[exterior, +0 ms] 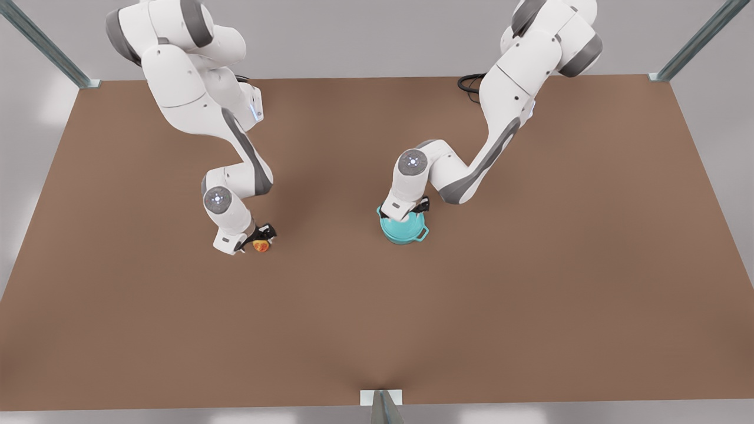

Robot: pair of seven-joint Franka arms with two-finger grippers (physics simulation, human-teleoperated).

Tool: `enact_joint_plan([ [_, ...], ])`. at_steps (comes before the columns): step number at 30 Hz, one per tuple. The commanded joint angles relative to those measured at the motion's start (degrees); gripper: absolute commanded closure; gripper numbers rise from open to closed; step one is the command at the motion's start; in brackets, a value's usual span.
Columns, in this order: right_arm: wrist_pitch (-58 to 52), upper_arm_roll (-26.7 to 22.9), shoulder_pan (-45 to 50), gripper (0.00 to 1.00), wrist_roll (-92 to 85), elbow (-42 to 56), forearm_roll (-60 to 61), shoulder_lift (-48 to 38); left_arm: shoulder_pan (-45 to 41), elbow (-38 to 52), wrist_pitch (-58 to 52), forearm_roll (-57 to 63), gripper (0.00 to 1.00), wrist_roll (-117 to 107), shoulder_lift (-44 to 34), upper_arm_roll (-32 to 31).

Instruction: Open the pot lid and put the potato into the pot

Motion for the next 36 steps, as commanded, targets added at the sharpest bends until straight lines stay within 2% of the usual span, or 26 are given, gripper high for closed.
enact_joint_plan([
  [1,-0.1,0.0,-0.3,0.0,-5.3,-0.1,0.1,0.0,0.1,0.0,1.0,0.2,0.0,-4.0,0.3,0.1],
  [8,-0.1,0.5,0.5,0.0,-3.2,-0.1,0.0,0.4,0.1,0.0,1.0,1.2,0.0,-3.9,0.9,0.1],
  [9,-0.1,0.9,0.5,0.0,-2.9,-0.1,0.0,0.4,0.1,0.0,1.0,1.2,0.04,-4.0,0.8,0.1],
  [11,-0.1,1.1,0.5,0.0,-2.4,-0.1,0.0,0.4,0.1,0.0,1.0,1.2,0.32,-4.1,0.7,0.1],
  [13,-0.1,1.2,0.5,0.05,-2.4,-0.1,0.0,0.5,0.1,0.0,0.6,1.2,0.43,-4.1,0.6,0.1],
  [15,-0.1,1.2,0.5,0.15,-2.4,-0.1,0.0,0.4,0.1,0.1,0.2,1.2,0.49,-4.1,0.1,0.1],
  [16,-0.1,1.2,0.5,0.18,-2.4,0.0,0.0,0.4,0.1,0.4,-0.7,1.2,0.49,-4.0,-0.2,0.1],
  [18,-0.1,1.3,0.5,0.23,-2.4,0.0,0.0,0.4,0.9,1.6,-2.1,1.2,0.49,-4.1,-1.0,0.1],
  [19,-0.1,1.3,0.5,0.28,-2.4,0.0,0.0,0.4,1.3,4.3,-6.1,1.2,0.49,-3.9,-1.0,0.1],
  [20,-0.1,1.3,0.5,0.36,-2.4,0.0,0.0,0.5,2.2,5.7,-6.2,1.2,0.49,-3.6,-0.9,0.1],
  [21,-0.1,1.4,0.5,0.39,-2.4,0.0,0.0,0.4,4.1,8.4,-6.2,1.3,0.49,-3.5,-0.4,0.1],
  [22,-0.1,1.4,0.5,0.41,-2.4,0.0,0.0,0.5,6.9,11.3,-6.3,1.3,0.49,-0.7,1.5,0.3],
  [23,-0.1,1.4,0.5,0.44,-2.4,0.0,0.0,0.4,8.9,14.0,-6.2,1.3,0.49,4.3,4.1,3.2],
  [25,-0.1,1.4,0.5,0.45,-2.4,0.1,0.0,0.4,9.2,21.9,-6.0,1.0,0.49,7.5,12.0,7.3],
  [27,-0.2,1.7,0.5,0.48,-2.4,0.2,0.0,0.1,9.2,27.1,-5.6,0.9,0.49,7.9,15.9,9.0],
  [33,-4.7,2.7,0.5,0.48,-2.5,0.5,0.0,-3.9,8.8,27.1,-4.5,1.1,0.48,8.2,18.1,9.1],
  [34,-5.1,3.4,0.5,0.48,-2.5,0.5,0.0,-4.9,8.8,27.2,-4.5,1.2,0.16,8.2,18.1,9.1],
  [35,-6.2,4.2,0.5,0.48,-2.4,0.7,0.0,-6.0,8.8,27.1,-4.5,1.3,0.0,8.2,18.1,9.1],
  [36,-8.6,4.8,0.5,0.48,-2.4,1.8,0.0,-7.1,8.8,27.1,-4.6,1.4,0.0,8.2,18.1,9.1],
])
